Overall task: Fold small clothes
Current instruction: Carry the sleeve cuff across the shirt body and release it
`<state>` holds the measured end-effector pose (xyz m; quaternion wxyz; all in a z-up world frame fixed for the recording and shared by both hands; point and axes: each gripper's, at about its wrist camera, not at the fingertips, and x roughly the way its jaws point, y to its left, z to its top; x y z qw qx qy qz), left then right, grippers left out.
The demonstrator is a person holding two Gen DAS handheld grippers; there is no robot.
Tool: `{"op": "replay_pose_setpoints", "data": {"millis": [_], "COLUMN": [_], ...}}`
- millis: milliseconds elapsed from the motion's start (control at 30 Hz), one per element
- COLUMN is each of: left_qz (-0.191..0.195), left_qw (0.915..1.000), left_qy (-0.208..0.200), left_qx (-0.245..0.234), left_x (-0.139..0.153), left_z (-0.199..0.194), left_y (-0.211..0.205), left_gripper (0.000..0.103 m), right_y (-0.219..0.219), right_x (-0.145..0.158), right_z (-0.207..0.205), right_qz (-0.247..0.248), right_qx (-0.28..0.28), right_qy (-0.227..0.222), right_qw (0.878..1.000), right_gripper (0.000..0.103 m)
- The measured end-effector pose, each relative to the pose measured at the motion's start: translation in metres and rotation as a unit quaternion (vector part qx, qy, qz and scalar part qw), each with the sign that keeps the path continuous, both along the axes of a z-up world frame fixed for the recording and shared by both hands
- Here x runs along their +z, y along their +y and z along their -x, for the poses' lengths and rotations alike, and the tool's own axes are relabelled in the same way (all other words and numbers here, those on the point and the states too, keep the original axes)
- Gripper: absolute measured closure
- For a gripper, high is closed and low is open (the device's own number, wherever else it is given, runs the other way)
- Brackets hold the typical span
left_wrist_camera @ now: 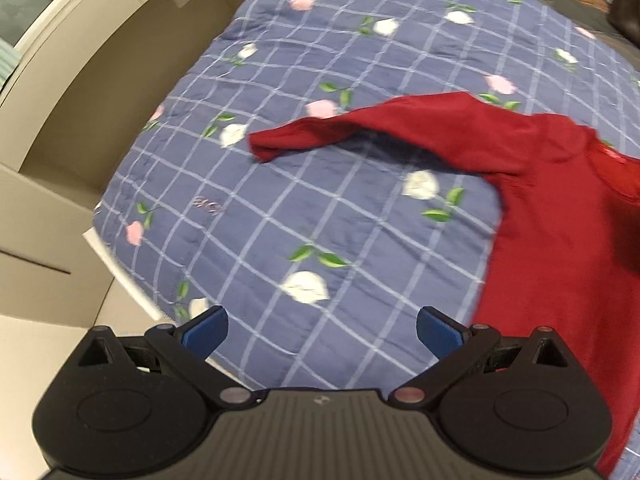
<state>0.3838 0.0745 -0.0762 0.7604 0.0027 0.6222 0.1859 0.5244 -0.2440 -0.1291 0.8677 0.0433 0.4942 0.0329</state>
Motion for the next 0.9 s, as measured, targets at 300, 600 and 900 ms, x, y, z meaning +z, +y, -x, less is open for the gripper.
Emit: {"op": "replay_pose_setpoints", "data": {"millis": [300,600,900], "left_qz": [-0.018,-0.013,0.007], "left_qw": [0.9996,0.9995,0.9999], "left_qy": [0.014,0.017,0.012], "left_qx": [0.019,0.024,0.003], "left_x": [-0.008,-0.013,-0.013], "left_z": [0.004,0.004,-0.014], "left_y": [0.042,0.047,0.021], "left_gripper": [0.000,0.000,0.000], "right_y": [0.050,0.063,-0.002], "right_x": [-0.055,-0.075,-0.039], "right_z": [-0.001,0.008,0.038], "right_qz": [0.006,-0.022,-0.099], "right_qx": [0.012,0.010,-0.069], "right_qy": [0.056,0.094,0.064], "right_qw": [0.998,0.995,0.991], "right_gripper": [0.097,0.073,0.024]}}
